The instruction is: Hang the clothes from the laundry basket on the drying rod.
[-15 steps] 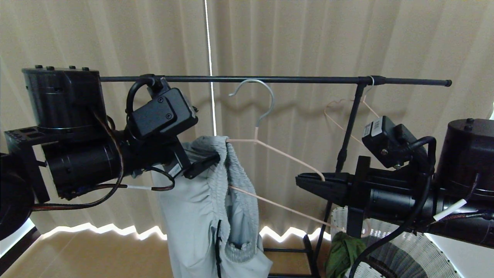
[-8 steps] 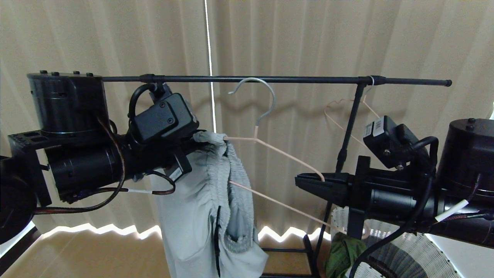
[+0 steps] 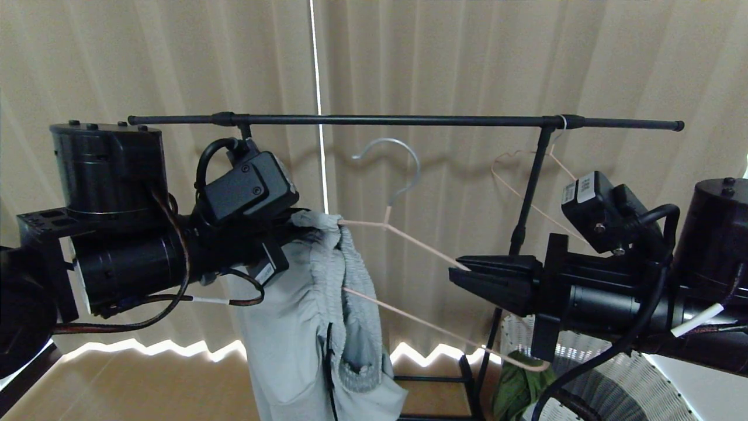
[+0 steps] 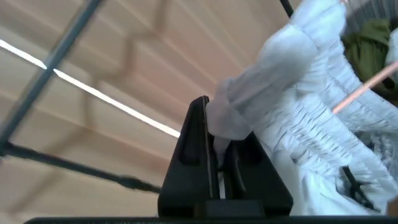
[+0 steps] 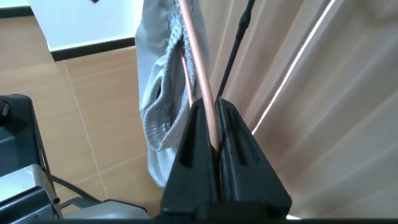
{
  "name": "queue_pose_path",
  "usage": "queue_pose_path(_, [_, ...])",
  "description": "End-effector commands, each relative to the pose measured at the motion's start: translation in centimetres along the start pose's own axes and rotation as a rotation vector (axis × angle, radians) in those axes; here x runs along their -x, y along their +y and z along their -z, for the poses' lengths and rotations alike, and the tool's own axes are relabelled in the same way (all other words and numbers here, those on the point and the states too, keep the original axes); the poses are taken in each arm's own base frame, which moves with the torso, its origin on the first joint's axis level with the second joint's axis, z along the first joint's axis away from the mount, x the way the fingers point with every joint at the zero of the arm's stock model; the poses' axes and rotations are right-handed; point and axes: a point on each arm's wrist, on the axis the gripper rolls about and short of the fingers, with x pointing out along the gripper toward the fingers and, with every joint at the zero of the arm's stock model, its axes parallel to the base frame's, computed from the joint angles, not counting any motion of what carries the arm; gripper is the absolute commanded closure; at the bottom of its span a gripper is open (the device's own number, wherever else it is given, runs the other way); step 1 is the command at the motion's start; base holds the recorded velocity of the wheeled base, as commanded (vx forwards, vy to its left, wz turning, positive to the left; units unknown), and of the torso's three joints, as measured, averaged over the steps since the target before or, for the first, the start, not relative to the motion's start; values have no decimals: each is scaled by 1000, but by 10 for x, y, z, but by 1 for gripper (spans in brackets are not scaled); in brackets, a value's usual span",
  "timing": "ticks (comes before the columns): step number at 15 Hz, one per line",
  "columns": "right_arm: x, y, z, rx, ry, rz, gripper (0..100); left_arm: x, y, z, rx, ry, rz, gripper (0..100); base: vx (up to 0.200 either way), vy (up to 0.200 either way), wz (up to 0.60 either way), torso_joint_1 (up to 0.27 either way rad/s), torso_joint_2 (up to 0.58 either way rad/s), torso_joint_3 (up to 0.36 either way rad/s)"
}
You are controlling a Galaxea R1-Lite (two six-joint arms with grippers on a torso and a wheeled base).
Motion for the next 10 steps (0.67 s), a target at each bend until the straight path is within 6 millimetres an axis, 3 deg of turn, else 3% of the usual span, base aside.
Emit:
queue_pose_path(1, [0, 0, 1, -1, 8, 3, 0, 2, 1, -1, 12, -6, -11, 100, 0, 0, 0, 0, 0, 0])
queue_pose_path(4, [7, -7, -6, 10, -45, 46, 0, 8, 6, 5, 77, 41, -71, 100, 0, 0, 0, 0, 0, 0])
queue_pose_path(10, [20, -17, 5, 37, -36, 118, 0, 14, 14, 11, 310, 229, -366, 100, 0, 0, 0, 0, 0, 0])
